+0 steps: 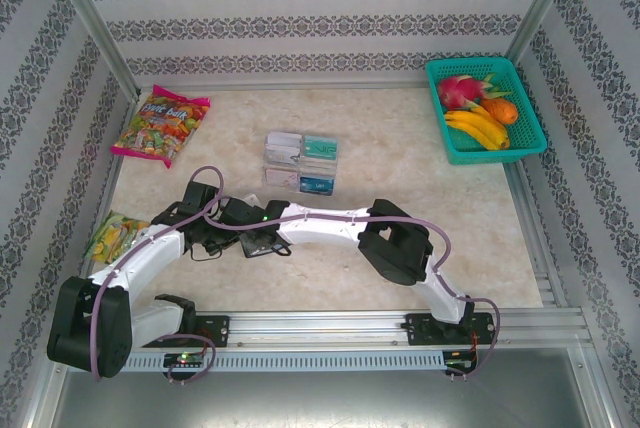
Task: Put the credit cards into the card holder
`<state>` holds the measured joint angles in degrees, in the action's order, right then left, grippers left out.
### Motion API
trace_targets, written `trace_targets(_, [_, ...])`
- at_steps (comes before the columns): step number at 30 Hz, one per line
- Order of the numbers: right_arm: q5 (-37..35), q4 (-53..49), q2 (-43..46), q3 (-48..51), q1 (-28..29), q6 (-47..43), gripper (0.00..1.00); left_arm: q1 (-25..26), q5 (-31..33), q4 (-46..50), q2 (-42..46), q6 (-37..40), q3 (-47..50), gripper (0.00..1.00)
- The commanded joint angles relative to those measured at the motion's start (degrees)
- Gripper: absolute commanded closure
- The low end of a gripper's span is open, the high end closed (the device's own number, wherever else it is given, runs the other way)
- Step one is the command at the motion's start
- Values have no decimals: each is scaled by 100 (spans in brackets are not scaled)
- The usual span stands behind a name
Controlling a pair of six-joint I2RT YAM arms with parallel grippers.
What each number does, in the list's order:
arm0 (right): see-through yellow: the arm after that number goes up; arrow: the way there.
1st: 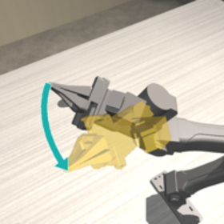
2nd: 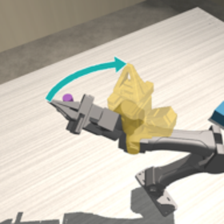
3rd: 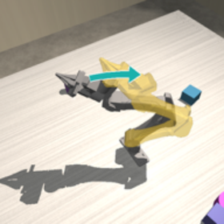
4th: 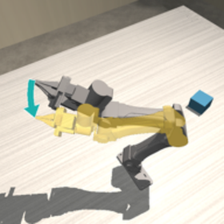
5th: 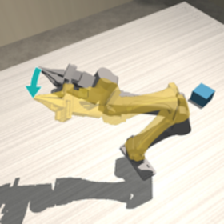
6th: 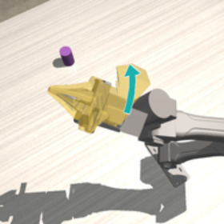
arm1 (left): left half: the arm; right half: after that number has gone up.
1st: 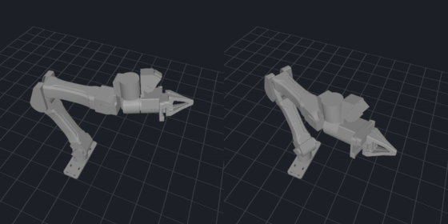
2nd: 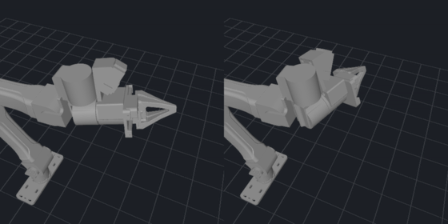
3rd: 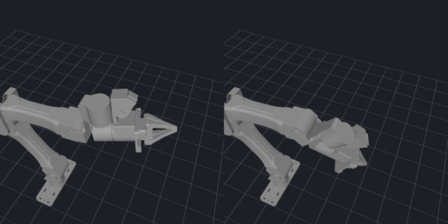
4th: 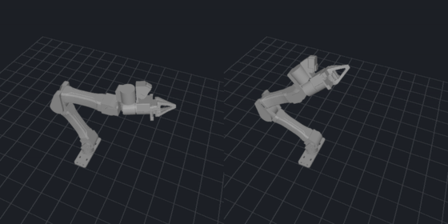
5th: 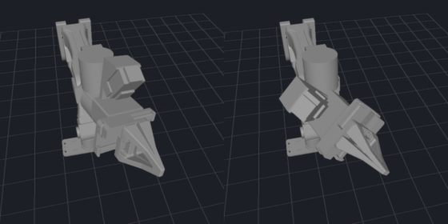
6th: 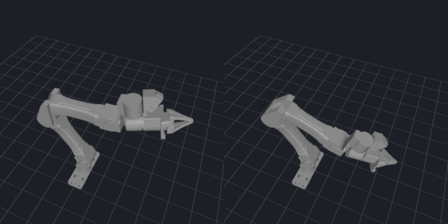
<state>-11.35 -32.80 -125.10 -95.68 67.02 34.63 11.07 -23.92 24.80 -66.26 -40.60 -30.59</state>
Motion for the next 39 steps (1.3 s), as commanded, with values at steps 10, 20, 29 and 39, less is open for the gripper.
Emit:
trace_targets(10, [764, 390, -117, 361, 377, 321, 100, 88, 530, 245, -132, 169, 230, 100])
trace_targets(20, [577, 363, 224, 698, 408, 549, 100, 38, 502, 247, -122, 150, 223, 100])
trace_targets(29, [505, 154, 260, 629, 522, 604, 100, 32, 489, 219, -147, 142, 206, 100])
trace_targets(39, [267, -130, 406, 643, 654, 582, 100, 22, 453, 226, -150, 142, 160, 100])
